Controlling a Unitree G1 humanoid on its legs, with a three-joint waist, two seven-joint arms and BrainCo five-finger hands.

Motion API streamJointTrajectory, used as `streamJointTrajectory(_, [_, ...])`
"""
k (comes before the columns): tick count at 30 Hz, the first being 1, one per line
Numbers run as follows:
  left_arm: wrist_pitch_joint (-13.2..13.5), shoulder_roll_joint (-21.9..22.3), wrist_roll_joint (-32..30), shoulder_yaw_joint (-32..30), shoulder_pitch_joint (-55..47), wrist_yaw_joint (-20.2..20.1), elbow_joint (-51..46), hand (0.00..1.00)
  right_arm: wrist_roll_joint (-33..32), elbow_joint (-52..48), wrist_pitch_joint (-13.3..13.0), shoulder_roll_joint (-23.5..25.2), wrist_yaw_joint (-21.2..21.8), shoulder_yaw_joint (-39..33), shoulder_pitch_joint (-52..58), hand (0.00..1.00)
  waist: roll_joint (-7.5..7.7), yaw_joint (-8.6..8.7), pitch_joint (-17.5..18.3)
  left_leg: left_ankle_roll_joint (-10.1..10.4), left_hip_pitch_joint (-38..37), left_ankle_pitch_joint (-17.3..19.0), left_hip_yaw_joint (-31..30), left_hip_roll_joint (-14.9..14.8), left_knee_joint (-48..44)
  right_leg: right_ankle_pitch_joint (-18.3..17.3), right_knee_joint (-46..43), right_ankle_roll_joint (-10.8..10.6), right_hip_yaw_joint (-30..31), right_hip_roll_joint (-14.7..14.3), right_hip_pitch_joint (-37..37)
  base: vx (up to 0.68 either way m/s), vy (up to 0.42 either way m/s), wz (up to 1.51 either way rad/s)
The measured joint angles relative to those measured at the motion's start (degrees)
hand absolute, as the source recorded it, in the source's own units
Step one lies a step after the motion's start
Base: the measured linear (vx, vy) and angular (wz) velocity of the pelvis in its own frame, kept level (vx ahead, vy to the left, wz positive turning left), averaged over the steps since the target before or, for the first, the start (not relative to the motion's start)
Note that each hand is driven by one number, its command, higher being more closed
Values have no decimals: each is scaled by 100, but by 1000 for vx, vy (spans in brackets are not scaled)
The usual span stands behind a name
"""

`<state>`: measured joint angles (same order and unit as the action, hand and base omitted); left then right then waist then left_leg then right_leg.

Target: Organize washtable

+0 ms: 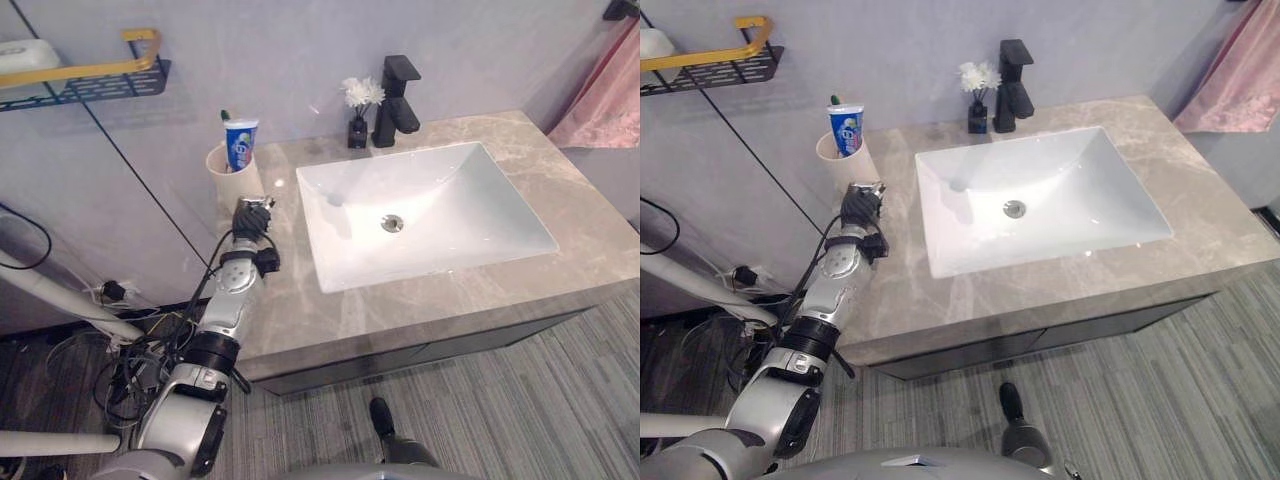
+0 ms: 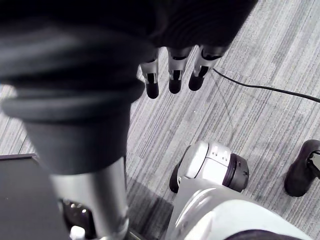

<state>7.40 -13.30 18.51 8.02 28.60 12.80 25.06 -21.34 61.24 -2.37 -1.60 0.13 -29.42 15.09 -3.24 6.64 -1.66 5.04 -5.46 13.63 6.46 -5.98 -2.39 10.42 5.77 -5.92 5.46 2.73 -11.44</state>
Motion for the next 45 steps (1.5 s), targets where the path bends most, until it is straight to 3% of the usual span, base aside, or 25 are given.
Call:
streamJointTrajectory(7, [6, 34, -104, 156, -1175, -305, -1655, 100, -4, 12, -6, -28, 0, 40, 0, 0, -53, -86, -55, -3, 28, -4, -271, -11, -116, -15, -4, 15, -261, 75, 160, -20, -1, 20])
streamJointTrajectory(9, [23, 49, -100, 131, -1578, -376, -2334, 100, -4, 25, -10, -36, 0, 59, 0, 0, -49, -147, -55, -15, 121, -14, -383, 14, -193, -13, -8, 13, -342, 157, 168, -31, 23, 30])
streamJointTrajectory(11, [95, 169, -99, 47, -2174, -518, -3190, 100, -7, 157, -41, -60, 0, 66, -2, 0, -49, -313, -52, -43, 168, -52, -467, 75, -226, 3, -42, -6, -409, 207, 186, -37, 23, 24])
streamJointTrajectory(15, [279, 308, -94, -457, -3341, -748, -4139, 100, -13, 318, -121, -65, 1, 86, 32, 0, 15, -453, 21, -71, 194, -85, -634, 157, -338, 18, -44, -24, -552, 318, 313, -46, 26, 23])
streamJointTrajectory(19, [396, 392, -97, -1082, -4224, -787, -4116, 100, -36, 414, -125, -68, 1, 226, 48, 0, 145, -589, 135, -83, 179, -82, -730, 173, -376, -3, -2, -16, -655, 368, 443, -95, 12, 18])
streamJointTrajectory(22, [420, 493, -304, -1659, -4800, -739, -3741, 100, -229, 410, -128, -58, 6, 338, 47, 0, 234, -637, 180, -78, 216, -29, -851, 167, -402, -47, -2, -15, -762, 375, 476, -97, -24, 17])
streamJointTrajectory(23, [429, 547, -698, -1805, -4942, -694, -3459, 100, -230, 410, -128, -49, 3, 342, 64, 0, 245, -650, 195, -74, 219, -32, -889, 160, -402, -50, -2, -12, -803, 372, 495, -60, -24, 21])
streamJointTrajectory(26, [405, 751, -1298, -2122, -5106, -660, -1692, 100, -230, 411, -129, -66, 9, 420, 90, 0, 254, -711, 213, -71, 215, -33, -990, 141, -413, -63, -2, 7, -896, 365, 559, -30, -20, 16])
streamJointTrajectory(28, [289, 917, -1351, -2330, -5083, -636, -326, 100, -230, 409, -129, -73, 35, 434, 66, 0, 238, -711, 262, -68, 217, -34, -1006, 125, -410, -76, -3, 14, -917, 354, 565, 1, -8, 4])
streamJointTrajectory(29, [279, 925, -1351, -2340, -5081, -633, -241, 100, -230, 409, -129, -73, 38, 435, 66, 0, 239, -711, 263, -68, 217, -34, -1007, 124, -410, -77, -3, 15, -919, 353, 565, 30, -9, 5])
streamJointTrajectory(32, [-4, 1097, -1547, -2779, -4811, -648, 2061, 100, -223, 433, -125, -100, 44, 429, 48, 0, 229, -706, 279, -58, 156, -41, -1071, 111, -389, -129, -5, 12, -970, 351, 647, 49, -3, 8])
streamJointTrajectory(34, [-122, 1100, -1540, -2933, -4672, -658, 2963, 100, -208, 483, -124, -108, 45, 396, 29, 0, 239, -699, 276, -49, 42, -73, -1079, 105, -358, -158, -5, -13, -986, 351, 753, 70, 9, 4])
streamJointTrajectory(35, [-207, 1100, -1538, -2978, -4628, -684, 3313, 0, -197, 542, -124, -109, 49, 361, 20, 0, 256, -697, 287, -51, -4, -73, -1084, 107, -337, -165, -5, -14, -1004, 359, 796, 96, 21, 3])
streamJointTrajectory(37, [-363, 1058, -1525, -3128, -4588, -838, 3935, 0, -161, 693, -105, -104, 98, 157, -39, 0, 270, -696, 297, -55, -117, -72, -1077, 112, -262, -197, -4, -35, -1008, 369, 858, 76, 18, 0])
streamJointTrajectory(41, [-659, 1017, -1552, -3307, -4479, -1201, 4255, 0, 75, 766, -60, -133, 217, 2, -71, 0, 265, -699, 297, -58, -204, -72, -996, 110, -195, -204, -15, -44, -944, 360, 870, 57, 5, -9])
streamJointTrajectory(45, [-707, 945, -1544, -3258, -4376, -1417, 4271, 0, 276, 916, 50, -201, 241, -46, -191, 0, 266, -684, 293, -58, -336, -72, -979, 104, -177, -205, -21, -52, -941, 352, 958, 45, -2, -5])
